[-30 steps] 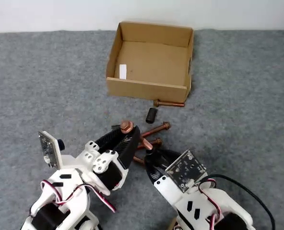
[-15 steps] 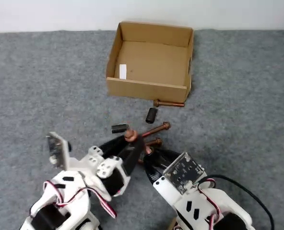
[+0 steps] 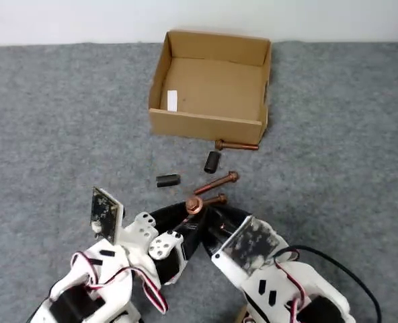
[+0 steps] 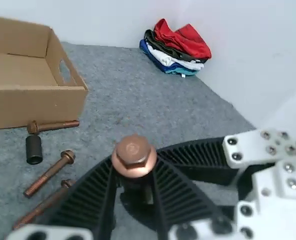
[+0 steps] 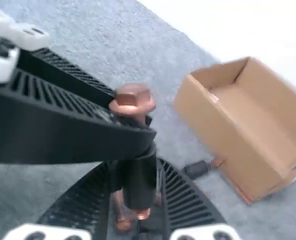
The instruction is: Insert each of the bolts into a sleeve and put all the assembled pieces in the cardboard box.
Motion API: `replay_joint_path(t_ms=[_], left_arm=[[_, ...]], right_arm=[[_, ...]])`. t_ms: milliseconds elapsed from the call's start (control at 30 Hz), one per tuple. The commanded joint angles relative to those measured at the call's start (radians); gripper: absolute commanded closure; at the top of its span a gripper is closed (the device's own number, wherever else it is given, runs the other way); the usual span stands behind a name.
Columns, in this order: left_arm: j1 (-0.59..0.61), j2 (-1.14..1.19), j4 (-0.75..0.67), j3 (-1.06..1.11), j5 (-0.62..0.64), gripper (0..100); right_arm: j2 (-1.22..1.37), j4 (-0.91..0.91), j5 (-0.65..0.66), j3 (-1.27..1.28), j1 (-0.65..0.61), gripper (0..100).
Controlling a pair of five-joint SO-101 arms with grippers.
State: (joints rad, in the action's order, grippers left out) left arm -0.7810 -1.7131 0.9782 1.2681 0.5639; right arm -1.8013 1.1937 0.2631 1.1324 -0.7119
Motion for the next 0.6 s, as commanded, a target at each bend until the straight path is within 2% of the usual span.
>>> replay_joint_path(t_ms=[0, 67, 267, 567], left_arm=[[-0.021, 0.015, 0.029, 0.038, -0.064, 99], [-0.021, 0.015, 0.032, 0.050, -0.080, 97], [-0.015, 0.015, 0.084, 0.047, -0.103, 78], [0.043, 0.015, 0.115, -0.071, -0.117, 78]], right_arm=[[-0.002, -0.064, 0.028, -0.021, 0.005, 99.1], [-0.002, -0.064, 0.028, -0.021, 0.005, 99.1], [-0.002, -0.061, 0.028, -0.021, 0.005, 99.1], [-0.004, -0.062, 0.026, 0.006, 0.005, 99.1]])
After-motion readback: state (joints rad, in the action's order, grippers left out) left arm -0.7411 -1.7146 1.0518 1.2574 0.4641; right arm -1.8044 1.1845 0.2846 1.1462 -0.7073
